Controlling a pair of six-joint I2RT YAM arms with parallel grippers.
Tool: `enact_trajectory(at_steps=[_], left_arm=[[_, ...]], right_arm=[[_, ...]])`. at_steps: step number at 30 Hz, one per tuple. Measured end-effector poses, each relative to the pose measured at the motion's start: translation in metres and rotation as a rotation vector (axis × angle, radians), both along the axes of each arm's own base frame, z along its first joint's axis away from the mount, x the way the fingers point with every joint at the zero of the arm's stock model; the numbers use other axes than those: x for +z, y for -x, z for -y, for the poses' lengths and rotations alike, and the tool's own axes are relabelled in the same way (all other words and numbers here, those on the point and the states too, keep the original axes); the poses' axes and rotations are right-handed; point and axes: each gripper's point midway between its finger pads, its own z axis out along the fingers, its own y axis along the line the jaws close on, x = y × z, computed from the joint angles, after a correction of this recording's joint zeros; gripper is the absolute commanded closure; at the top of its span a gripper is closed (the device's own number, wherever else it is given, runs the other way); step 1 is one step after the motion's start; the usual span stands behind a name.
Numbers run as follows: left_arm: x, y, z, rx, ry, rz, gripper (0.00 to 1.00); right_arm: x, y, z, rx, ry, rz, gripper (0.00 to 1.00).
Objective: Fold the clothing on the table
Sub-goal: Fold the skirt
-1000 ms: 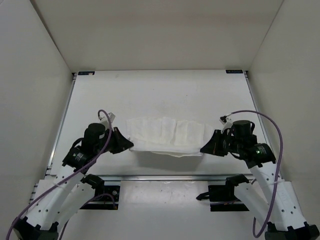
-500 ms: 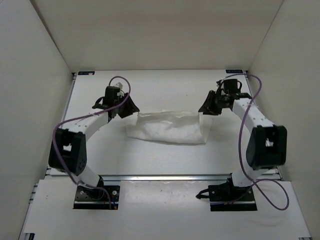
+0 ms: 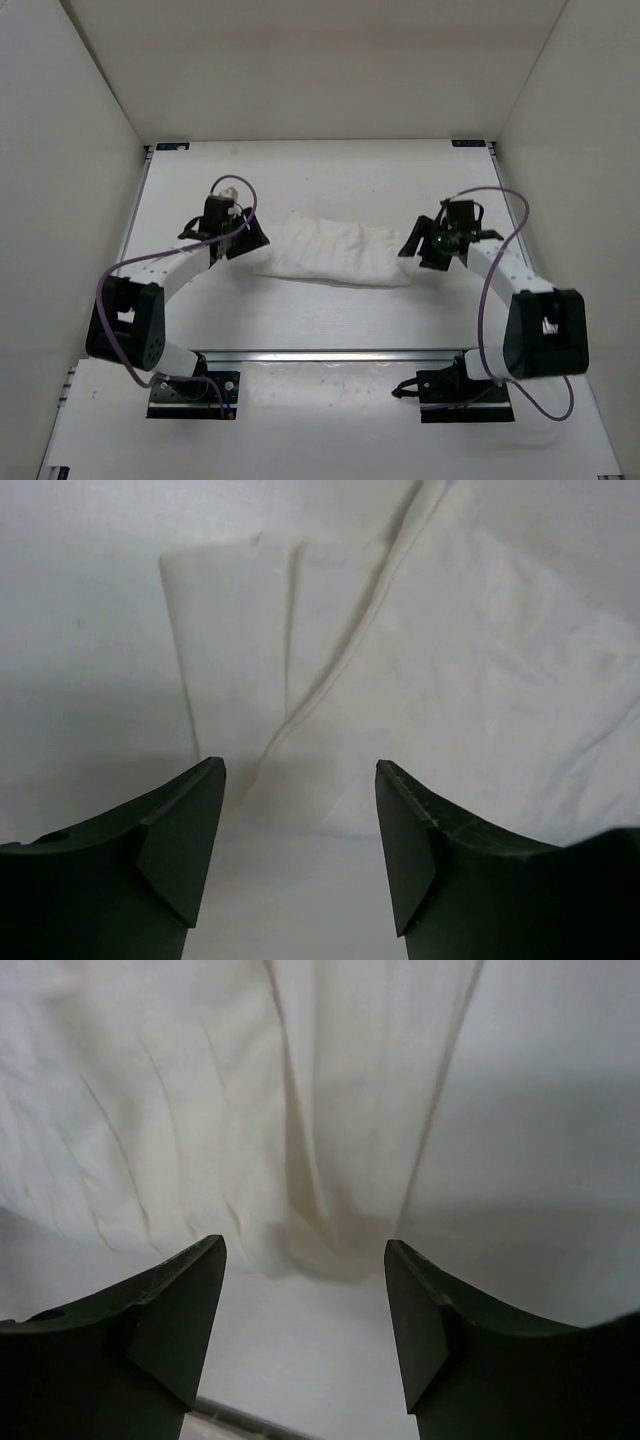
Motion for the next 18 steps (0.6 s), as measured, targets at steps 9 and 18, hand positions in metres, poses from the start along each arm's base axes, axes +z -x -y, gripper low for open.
enact_trajectory(at_steps=[9,18], left_arm=[[-0.06,0.055,-0.015,0.016,-0.089,-0.129,0.24],[-0.061,0.041,-0.01,0.055,-0.082,-0.064,0.5]], right_arm=[[-0.049,0.08,-0.005,-0.099,-0.098,-0.067,0.35],[-0.052,0.053,-0.023,-0.134,-0.218,-0.024,0.98]])
